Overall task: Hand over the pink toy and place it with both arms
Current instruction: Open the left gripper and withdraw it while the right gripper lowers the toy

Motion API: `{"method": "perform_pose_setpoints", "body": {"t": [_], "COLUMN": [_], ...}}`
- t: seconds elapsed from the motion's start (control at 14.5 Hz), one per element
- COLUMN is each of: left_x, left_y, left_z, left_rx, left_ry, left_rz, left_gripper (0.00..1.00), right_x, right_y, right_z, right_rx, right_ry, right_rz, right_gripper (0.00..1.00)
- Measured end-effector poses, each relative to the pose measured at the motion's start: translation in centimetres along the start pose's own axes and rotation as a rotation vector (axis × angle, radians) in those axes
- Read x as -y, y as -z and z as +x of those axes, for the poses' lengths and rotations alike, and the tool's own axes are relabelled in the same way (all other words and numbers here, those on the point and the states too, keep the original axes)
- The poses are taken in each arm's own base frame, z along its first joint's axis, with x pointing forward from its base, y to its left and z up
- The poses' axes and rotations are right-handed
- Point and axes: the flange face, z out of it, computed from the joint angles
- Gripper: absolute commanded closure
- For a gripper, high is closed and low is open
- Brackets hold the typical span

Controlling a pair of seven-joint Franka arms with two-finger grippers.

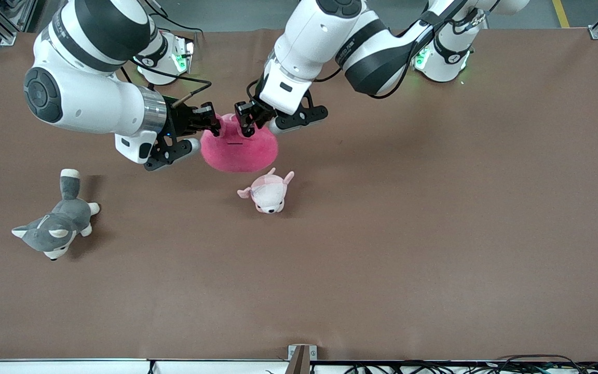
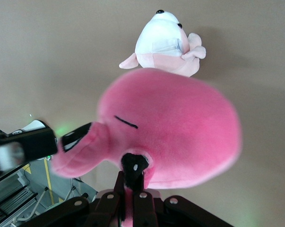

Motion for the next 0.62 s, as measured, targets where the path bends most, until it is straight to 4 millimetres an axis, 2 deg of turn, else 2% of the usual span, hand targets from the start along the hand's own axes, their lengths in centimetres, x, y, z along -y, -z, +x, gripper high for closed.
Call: {"method": "perform_pose_setpoints", "body": {"t": [0.14, 0.28, 0.41, 0.62], "left_x": [-0.2, 0.1, 0.9, 3.0], "left_y": [1.5, 3.9, 6.9, 11.9], "left_z": [-0.2, 0.2, 1.8, 3.5], "left_rx": [-0.026, -0.067, -0.129, -0.177], "left_ry": [-0.017, -0.027, -0.060, -0.116], "left_rz": [0.000, 0.022, 0.076, 0.192], "left_gripper": [0.00, 0.00, 0.00, 0.00], "right_x": [-0.4, -1.8, -4.7, -10.8], "right_y": [0.1, 1.1, 3.0, 5.5], "right_z": [-0.1, 0.1, 0.4, 0.7], "right_rx": [0.007, -0.004, -0.035, -0.072], "right_ry": [-0.006, -0.027, -0.048, -0.086], "right_rz": [-0.003, -0.003, 0.009, -0.015], "right_gripper": [0.98, 0.98, 0.98, 0.98]}}
